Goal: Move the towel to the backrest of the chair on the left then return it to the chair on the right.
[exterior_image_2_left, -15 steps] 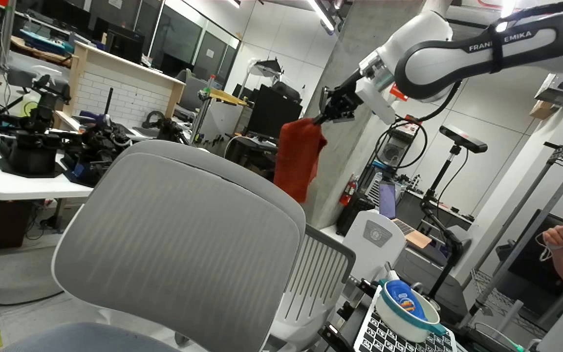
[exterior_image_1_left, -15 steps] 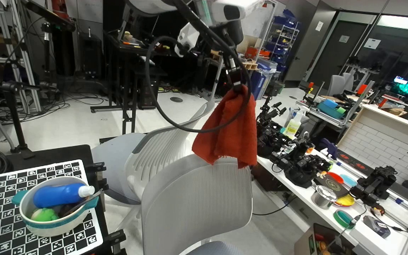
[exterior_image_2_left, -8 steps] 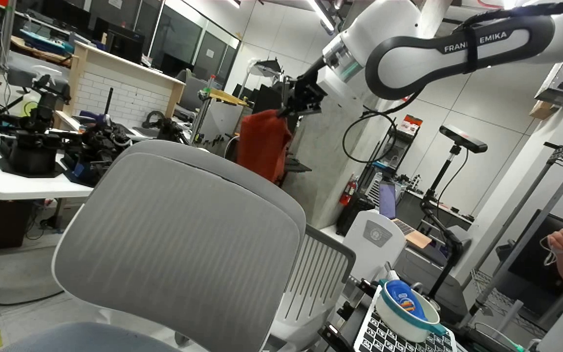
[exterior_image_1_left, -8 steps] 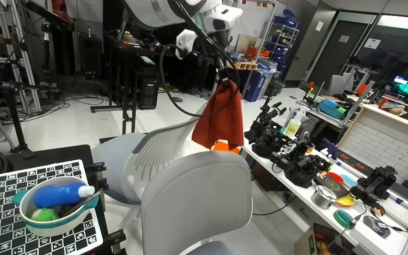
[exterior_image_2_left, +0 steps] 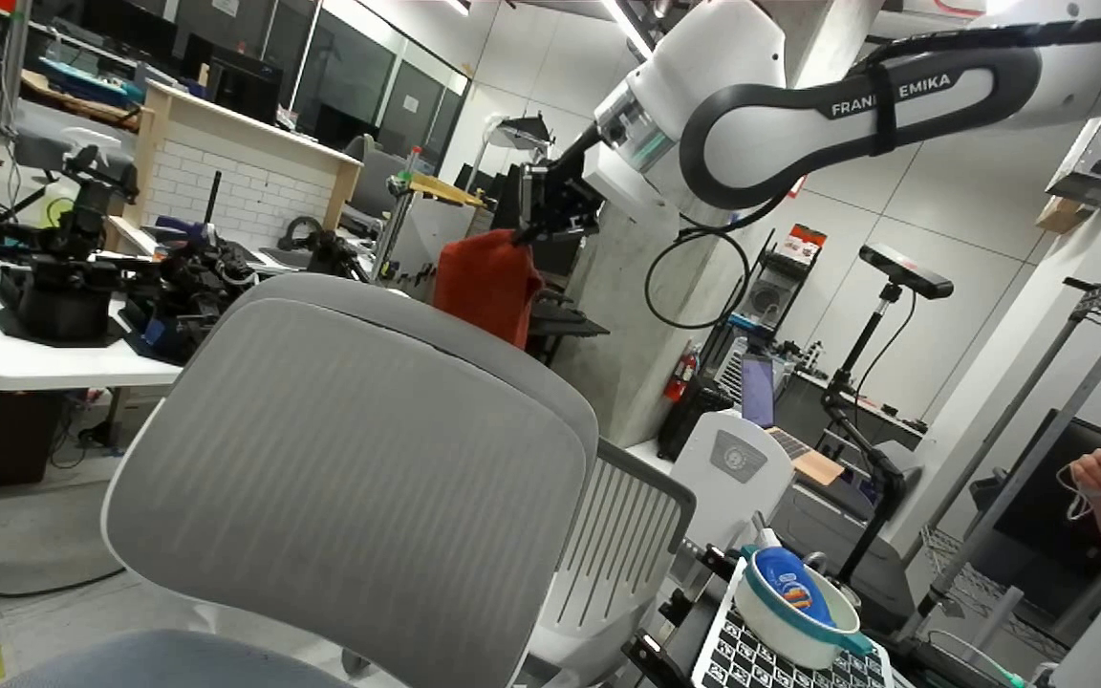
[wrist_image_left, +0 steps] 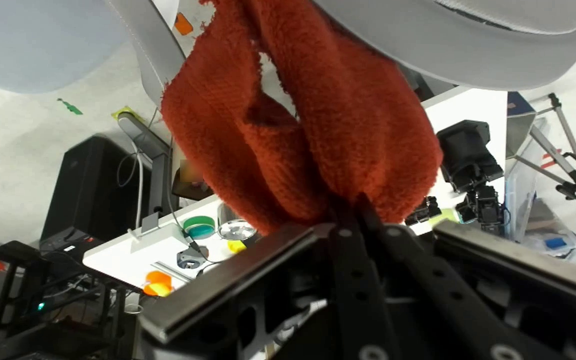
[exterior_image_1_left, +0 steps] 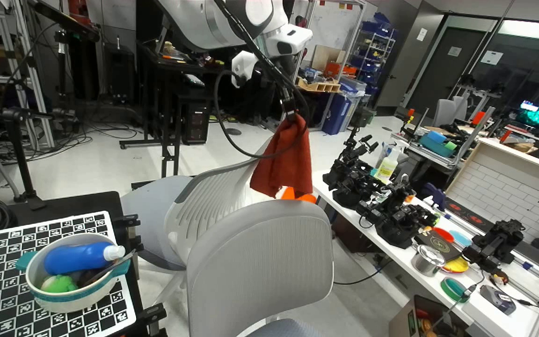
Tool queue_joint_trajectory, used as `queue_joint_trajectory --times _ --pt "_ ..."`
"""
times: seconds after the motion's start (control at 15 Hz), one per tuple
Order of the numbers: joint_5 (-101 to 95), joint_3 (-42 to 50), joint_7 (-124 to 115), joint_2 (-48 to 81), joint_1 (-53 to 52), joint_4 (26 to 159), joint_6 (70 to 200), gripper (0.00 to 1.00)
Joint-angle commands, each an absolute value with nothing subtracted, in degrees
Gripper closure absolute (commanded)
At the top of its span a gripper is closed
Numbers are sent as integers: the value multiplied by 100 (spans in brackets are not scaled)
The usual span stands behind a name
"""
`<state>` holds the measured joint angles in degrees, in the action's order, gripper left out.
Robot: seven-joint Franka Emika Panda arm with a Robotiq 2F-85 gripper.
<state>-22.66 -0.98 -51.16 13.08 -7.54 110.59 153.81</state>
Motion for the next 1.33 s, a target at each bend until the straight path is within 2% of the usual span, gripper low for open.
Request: queue_joint_trajectory --times 0.0,0.2,0.27,0.67,1.27 --pt "-2221 151 -5075 1251 -862 11103 15286 99" --pt "-2306 270 -5043 937 -860 11302 15096 99" --pt "-2398 309 -5076 773 -868 11422 14996 92" --pt "-3023 234 -5224 183 -719 12110 14659 100" --pt "-3492 127 -5358 271 -614 12478 14615 99"
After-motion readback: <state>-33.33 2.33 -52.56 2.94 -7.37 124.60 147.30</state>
